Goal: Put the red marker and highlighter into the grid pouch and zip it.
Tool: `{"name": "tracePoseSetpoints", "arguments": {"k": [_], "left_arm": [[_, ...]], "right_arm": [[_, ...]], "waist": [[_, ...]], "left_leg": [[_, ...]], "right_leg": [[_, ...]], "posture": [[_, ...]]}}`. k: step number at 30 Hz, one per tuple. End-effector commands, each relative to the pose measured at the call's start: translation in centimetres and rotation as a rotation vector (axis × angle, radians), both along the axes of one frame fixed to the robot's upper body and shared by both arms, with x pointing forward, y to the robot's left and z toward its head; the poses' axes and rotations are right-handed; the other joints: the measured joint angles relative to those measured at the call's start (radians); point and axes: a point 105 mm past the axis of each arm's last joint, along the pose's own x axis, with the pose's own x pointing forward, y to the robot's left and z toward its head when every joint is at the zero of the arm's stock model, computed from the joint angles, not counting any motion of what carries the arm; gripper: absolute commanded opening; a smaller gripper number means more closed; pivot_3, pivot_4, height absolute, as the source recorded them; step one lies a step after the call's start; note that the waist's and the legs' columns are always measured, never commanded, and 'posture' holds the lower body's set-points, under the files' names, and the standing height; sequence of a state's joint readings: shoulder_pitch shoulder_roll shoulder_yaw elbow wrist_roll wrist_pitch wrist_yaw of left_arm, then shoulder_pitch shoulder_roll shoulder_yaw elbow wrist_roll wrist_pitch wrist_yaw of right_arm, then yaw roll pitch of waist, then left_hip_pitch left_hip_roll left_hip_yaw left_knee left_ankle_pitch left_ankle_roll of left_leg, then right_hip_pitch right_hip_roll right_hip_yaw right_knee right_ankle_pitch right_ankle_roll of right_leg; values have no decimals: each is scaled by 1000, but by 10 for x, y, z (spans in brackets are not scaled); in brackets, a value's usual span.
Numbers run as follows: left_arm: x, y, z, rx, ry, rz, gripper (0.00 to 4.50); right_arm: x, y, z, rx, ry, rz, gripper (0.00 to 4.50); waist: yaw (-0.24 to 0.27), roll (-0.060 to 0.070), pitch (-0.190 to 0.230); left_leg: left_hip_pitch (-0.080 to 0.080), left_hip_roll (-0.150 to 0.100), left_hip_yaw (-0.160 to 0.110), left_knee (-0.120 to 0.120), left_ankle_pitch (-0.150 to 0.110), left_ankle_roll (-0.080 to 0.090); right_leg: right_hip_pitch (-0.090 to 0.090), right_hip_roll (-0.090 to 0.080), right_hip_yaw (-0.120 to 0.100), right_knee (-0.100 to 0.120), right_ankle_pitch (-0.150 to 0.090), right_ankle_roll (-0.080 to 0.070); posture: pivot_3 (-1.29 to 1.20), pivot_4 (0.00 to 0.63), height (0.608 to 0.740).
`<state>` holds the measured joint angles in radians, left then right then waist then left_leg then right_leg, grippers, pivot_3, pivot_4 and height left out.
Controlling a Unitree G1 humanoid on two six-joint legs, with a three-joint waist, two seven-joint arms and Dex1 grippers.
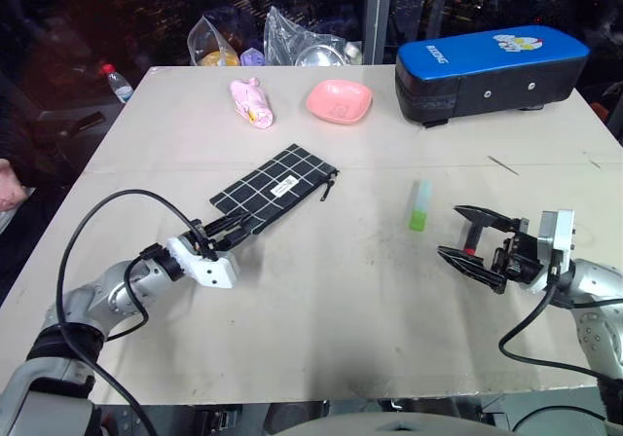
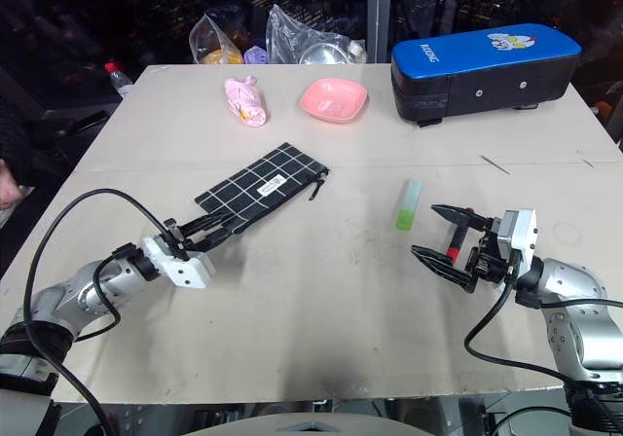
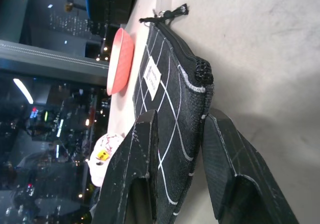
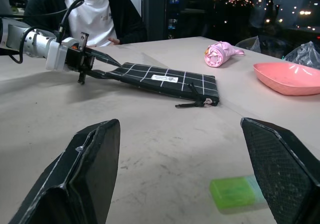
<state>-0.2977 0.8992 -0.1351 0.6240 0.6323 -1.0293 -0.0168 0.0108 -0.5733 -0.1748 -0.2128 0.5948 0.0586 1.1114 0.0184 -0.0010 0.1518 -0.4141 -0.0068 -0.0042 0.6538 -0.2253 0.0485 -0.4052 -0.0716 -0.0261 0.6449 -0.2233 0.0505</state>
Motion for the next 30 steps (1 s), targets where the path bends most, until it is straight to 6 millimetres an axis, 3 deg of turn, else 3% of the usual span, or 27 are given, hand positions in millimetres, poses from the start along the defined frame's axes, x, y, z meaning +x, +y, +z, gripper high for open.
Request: {"name": "tracePoseSetpoints", "arguments": {"k": [1,7,16,19,26,30], "left_arm": [[15,-11,15,8,-44,8,1228],[28,-25,23,31,-69,22,1228],[50,-33,15,50,-59,100,1228],[54,-35,14,40,-64,109,15],[58,-37,19,-21,-86,113,15],[52,-44,38,-204,-61,73,15]], "right_arm": [[1,-2,9,8,-53,-3,3903],[3,-1,10,10,-60,-1,3903],[6,-2,10,11,-73,-4,3903],[6,-2,11,12,-76,-5,3903],[7,-3,10,14,-77,-6,3903],[8,-3,11,13,-77,-5,3903]], "waist": [[0,0,0],[-4,0,0],[-2,-1,0],[-2,-2,1],[2,-1,1],[2,-1,1]], "left_leg": [[0,0,0,0,0,0],[0,0,0,0,0,0],[0,-1,0,0,0,0],[0,-1,0,0,0,0],[1,-1,0,0,0,0],[1,-1,0,1,0,0]], "right_leg": [[0,0,0,0,0,0],[0,1,1,0,0,0],[0,1,0,0,0,0],[0,1,0,1,0,0],[1,1,0,1,0,0],[1,1,0,1,0,0]], "posture": [[0,150,734],[0,150,734],[0,150,734],[0,150,734],[0,150,734],[0,150,734]]}}
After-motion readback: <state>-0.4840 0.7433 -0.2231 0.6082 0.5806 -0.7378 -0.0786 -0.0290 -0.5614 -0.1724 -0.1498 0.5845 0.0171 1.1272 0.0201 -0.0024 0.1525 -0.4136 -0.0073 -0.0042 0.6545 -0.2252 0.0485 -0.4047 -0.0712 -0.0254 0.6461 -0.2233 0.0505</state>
